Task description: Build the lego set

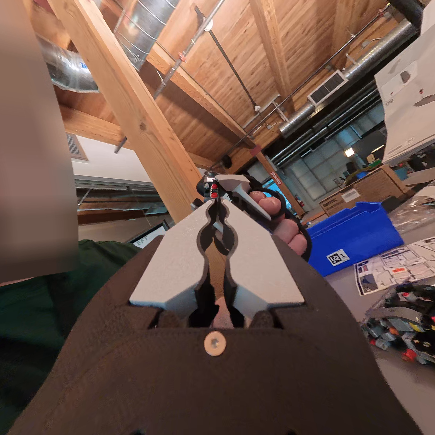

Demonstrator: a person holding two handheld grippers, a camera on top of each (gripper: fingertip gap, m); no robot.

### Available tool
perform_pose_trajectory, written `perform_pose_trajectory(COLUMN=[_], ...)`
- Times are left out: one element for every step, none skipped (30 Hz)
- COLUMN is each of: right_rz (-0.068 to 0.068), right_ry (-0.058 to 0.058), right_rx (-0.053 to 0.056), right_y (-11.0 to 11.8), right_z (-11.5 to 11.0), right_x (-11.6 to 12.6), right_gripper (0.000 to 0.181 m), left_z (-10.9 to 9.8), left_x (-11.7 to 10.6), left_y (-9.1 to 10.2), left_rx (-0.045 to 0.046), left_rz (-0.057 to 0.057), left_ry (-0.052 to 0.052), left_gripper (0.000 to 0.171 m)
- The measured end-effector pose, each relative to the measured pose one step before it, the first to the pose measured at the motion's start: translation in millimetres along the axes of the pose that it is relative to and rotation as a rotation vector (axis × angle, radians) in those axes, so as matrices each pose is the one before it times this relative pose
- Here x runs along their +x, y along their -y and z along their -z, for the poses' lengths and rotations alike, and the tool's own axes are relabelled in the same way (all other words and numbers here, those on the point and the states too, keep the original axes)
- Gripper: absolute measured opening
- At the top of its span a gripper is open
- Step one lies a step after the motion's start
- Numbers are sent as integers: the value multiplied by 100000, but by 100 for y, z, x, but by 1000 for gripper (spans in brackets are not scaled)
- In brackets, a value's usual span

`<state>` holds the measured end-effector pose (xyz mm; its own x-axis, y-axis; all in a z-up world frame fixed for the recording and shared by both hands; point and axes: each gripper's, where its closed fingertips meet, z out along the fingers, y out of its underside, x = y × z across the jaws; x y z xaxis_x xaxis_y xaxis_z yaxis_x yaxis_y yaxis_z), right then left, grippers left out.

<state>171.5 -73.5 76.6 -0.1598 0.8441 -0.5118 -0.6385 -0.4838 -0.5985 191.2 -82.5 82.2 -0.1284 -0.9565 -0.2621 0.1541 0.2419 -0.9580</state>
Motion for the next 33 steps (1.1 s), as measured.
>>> perform_pose_trajectory(right_rz=[1211,1273,1046,678,731,829,610,429,807,755,434,721,1012,1212,1361,1636,1639,1765,1999,2032,2109,2229,2110,1930,1498,876,626,990,1072,937,579,775,1177], right_ry=[-1596,-1614,-1461,-1114,-1137,-1199,-954,-859,-1216,-1167,-722,-978,-1390,-1398,-1253,-1524,-1525,-1484,-1648,-1609,-1484,-1306,-1223,-1673,-937,-216,-391,-569,-452,-411,-323,-42,-298], right_rx=[-531,-176,-178,-431,120,91,-146,-112,152,438,143,143,103,-341,-346,192,-545,-947,-593,-876,-1024,-741,-921,-702,-926,-881,-320,-410,-611,-240,-106,-42,-66], right_y=[51,50,49,9,11,88,35,-9,100,113,106,165,191,149,176,207,92,-20,142,71,-16,-123,-49,-51,-86,-109,-73,-72,-90,-17,-10,17,23], right_z=[59,58,35,10,46,78,25,41,81,119,152,183,201,206,174,198,170,115,169,93,110,74,37,54,27,25,-1,-13,-9,4,-1,-19,-5], right_x=[77,97,127,78,66,109,94,123,208,105,70,147,195,172,140,106,152,108,190,121,128,86,54,144,83,-5,46,23,-9,4,8,-42,-20], right_gripper=[0,0,0,0,0,0,0,0,0,0,0,0,0,0,0,0,0,0,0,0,0,0,0,0,0,0,0,0,0,0,0,0,0], left_z=[19,15,13,7,14,0,20,44,24,46,49,40,36,45,49,70,88,97,121,117,91,76,83,86,85,77,74,56,53,22,12,1,19], left_x=[-90,-113,-104,-101,-74,-111,-118,-102,-127,-218,-170,-90,-182,-176,-62,-97,-159,-68,-62,-167,-119,-35,-77,-156,-195,-78,-87,-82,-63,-22,-21,25,30], left_y=[-161,-172,-141,-135,-109,-138,-105,-81,-93,-121,-98,-85,-153,-152,-81,-44,-58,-15,36,33,-11,42,54,-15,-110,-80,-37,-74,-54,-60,-47,33,41], left_rx=[-400,-624,-454,-531,-417,-454,-246,-106,-208,-362,-227,-222,-797,-830,-328,-147,-232,24,199,88,-230,148,346,92,-550,-175,179,50,96,-18,63,557,456], left_rz=[158,504,709,848,643,511,878,1288,1397,1297,865,419,269,172,431,1072,1259,1066,848,670,871,1094,830,1118,1481,1174,1123,1404,1473,1515,1133,693,700], left_ry=[457,586,474,403,331,476,367,109,96,711,519,208,1031,1161,350,419,749,220,207,992,296,-408,-69,293,239,-389,-340,-316,-496,-726,-427,-395,-560], left_gripper=[21,21,21,21,21,21,21,21,22,23,23,24,25,26,28,28,28,29,30,29,28,29,29,28,25,23,20,17,16,16,16,16,16])
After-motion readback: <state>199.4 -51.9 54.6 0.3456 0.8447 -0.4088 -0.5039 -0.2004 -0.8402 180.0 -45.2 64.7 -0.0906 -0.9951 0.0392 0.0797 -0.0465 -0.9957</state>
